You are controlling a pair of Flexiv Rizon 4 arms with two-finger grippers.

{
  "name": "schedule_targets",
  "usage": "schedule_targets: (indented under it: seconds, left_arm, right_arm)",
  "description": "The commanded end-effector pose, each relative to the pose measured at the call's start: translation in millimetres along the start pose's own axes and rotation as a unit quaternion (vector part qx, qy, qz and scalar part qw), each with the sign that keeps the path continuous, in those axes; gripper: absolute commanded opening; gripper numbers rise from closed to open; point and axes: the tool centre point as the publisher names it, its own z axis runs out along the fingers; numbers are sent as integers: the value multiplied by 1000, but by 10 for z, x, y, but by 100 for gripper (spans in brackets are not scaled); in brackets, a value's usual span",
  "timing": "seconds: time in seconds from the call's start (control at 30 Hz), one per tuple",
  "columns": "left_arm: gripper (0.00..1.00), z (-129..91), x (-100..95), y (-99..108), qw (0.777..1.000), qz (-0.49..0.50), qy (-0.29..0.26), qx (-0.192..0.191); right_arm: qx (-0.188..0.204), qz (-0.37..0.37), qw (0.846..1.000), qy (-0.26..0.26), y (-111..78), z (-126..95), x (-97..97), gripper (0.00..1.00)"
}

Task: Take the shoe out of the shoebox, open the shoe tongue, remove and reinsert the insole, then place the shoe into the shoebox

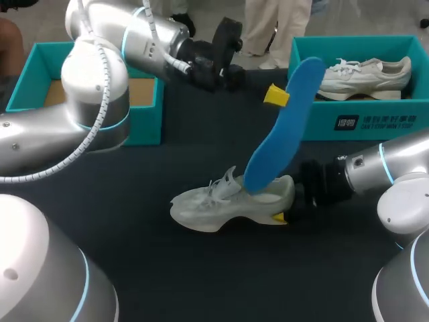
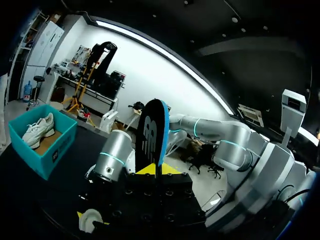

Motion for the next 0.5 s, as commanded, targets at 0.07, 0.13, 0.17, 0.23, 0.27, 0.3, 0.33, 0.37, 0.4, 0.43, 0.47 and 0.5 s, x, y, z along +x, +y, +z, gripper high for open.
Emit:
schedule_targets:
  seconds: [0.07, 0.13, 0.17, 0.23, 0.27, 0.3, 0.33, 0.37, 0.4, 0.43, 0.47, 0.5]
  left_arm:
    - [0, -211, 265, -76, 998, -10, -15, 55]
    - [0, -262, 354, -155, 997, -12, -15, 76]
    - [0, -281, 395, -183, 996, -12, -6, 85]
    - [0, -315, 462, -232, 996, -15, 5, 93]
    - [0, -325, 484, -244, 995, -17, 15, 96]
    - [0, -339, 514, -264, 994, -22, 20, 104]
    - [0, -357, 552, -289, 993, -25, 30, 111]
    - [0, -366, 590, -305, 991, -31, 43, 119]
    - [0, -380, 626, -325, 990, -36, 49, 126]
    - [0, -392, 662, -342, 989, -35, 59, 129]
    - [0, -399, 686, -351, 988, -38, 67, 134]
    - [0, -414, 724, -367, 986, -40, 75, 142]
  right_arm:
    - [1, 0, 1000, -1, -19, 32, 11, 0]
    - [1, 0, 1000, -1, -19, 32, 11, 0]
    - [1, 0, 1000, -1, -19, 32, 11, 0]
    - [1, 0, 1000, -1, -19, 32, 11, 0]
    - [1, 0, 1000, -1, -19, 32, 11, 0]
    - [1, 0, 1000, -1, -19, 32, 11, 0]
    - [1, 0, 1000, -1, -19, 32, 11, 0]
    - [1, 0, 1000, -1, -19, 32, 11, 0]
    - [1, 0, 1000, -1, -19, 32, 11, 0]
    - [1, 0, 1000, -1, -19, 32, 11, 0]
    - [1, 0, 1000, -1, -19, 32, 11, 0]
    - [1, 0, 1000, -1, -19, 32, 11, 0]
